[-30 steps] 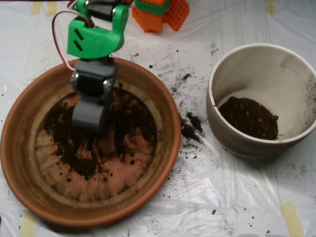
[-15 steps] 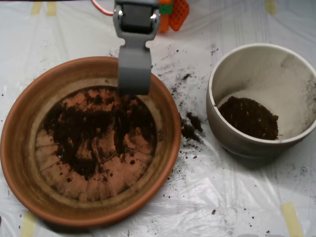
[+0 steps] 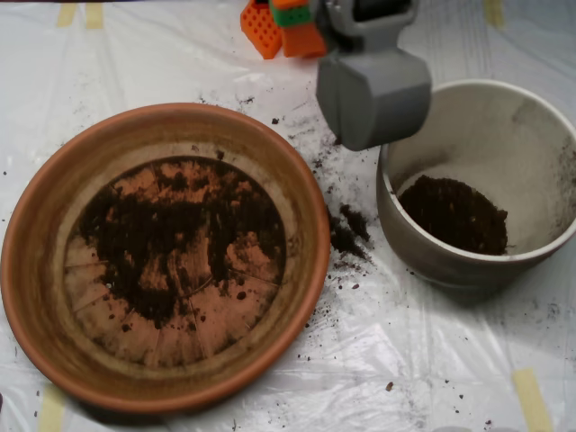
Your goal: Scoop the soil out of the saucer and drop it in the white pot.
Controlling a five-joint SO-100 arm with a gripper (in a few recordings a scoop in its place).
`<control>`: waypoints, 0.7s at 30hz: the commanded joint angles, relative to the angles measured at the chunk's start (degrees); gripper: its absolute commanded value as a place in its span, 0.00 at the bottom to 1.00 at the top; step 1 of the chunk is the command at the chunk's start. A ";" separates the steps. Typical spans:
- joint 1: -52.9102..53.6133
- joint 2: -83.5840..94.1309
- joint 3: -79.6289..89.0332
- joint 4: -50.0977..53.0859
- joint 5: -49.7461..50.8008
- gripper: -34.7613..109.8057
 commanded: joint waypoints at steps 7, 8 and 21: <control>-10.72 -14.77 -22.24 14.59 -4.92 0.27; -11.43 -18.63 -26.19 18.19 -5.01 0.35; -10.11 -17.49 -24.35 18.37 -3.16 0.50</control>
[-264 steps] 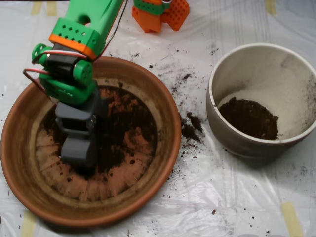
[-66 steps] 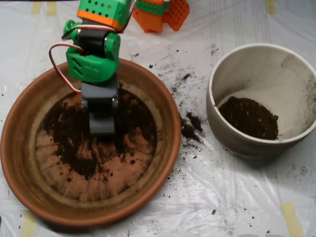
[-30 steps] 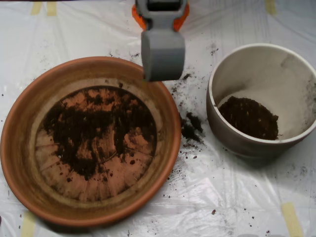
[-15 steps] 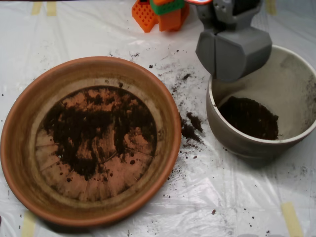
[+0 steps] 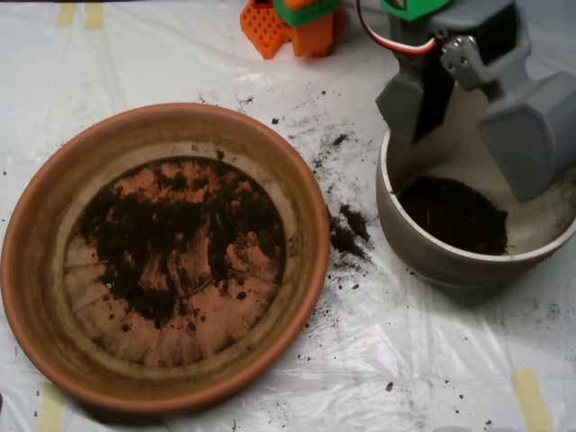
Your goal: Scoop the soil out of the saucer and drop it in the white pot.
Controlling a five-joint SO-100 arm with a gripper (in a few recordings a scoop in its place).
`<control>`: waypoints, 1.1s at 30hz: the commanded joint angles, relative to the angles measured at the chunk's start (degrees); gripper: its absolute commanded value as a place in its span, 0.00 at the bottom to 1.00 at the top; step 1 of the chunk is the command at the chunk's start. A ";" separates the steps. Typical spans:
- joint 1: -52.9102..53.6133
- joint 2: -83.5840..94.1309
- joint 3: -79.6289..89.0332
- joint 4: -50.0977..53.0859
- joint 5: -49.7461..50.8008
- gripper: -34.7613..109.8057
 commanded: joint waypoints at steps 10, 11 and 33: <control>17.93 18.98 4.92 -4.22 12.48 0.51; 20.39 19.86 5.89 -4.22 13.97 0.51; 51.42 6.24 43.42 -32.17 8.26 0.56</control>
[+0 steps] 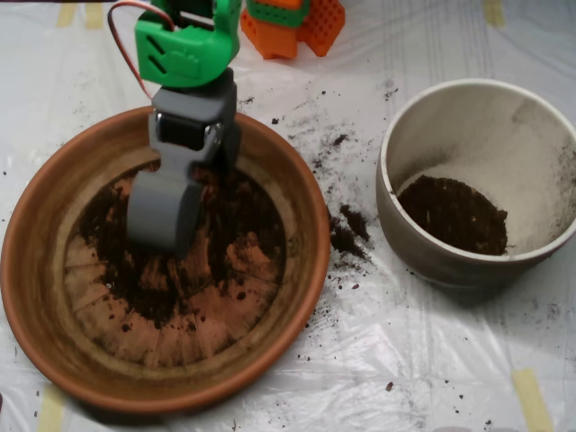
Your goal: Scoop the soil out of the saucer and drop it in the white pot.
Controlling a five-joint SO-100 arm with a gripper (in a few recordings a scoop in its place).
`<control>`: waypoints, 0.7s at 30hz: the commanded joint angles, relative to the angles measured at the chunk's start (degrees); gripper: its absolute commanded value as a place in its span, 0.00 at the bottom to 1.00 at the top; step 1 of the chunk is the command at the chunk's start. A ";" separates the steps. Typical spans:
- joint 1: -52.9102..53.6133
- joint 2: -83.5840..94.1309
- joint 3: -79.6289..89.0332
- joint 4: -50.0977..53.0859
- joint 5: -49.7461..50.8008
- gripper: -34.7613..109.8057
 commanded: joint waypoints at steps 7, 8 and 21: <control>9.58 -17.40 -13.54 -0.26 2.64 0.56; 10.11 -18.72 -14.68 -0.18 3.08 0.56; 14.33 -33.57 -31.73 6.59 5.54 0.50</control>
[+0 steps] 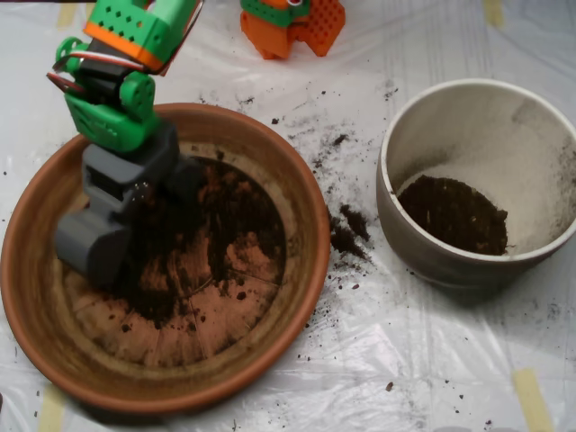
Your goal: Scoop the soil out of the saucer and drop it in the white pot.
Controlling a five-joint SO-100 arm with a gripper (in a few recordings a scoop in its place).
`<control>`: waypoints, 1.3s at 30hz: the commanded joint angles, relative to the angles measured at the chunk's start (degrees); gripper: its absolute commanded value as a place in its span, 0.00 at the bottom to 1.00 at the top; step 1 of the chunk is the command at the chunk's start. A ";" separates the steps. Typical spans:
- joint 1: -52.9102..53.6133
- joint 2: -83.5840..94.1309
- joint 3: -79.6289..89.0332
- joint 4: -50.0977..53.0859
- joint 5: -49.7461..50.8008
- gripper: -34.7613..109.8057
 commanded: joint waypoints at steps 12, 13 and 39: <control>3.60 -3.34 -8.17 4.31 -1.49 0.36; 3.43 -2.29 -6.77 3.60 -1.49 0.36; -9.40 28.83 20.57 -10.46 -6.68 0.24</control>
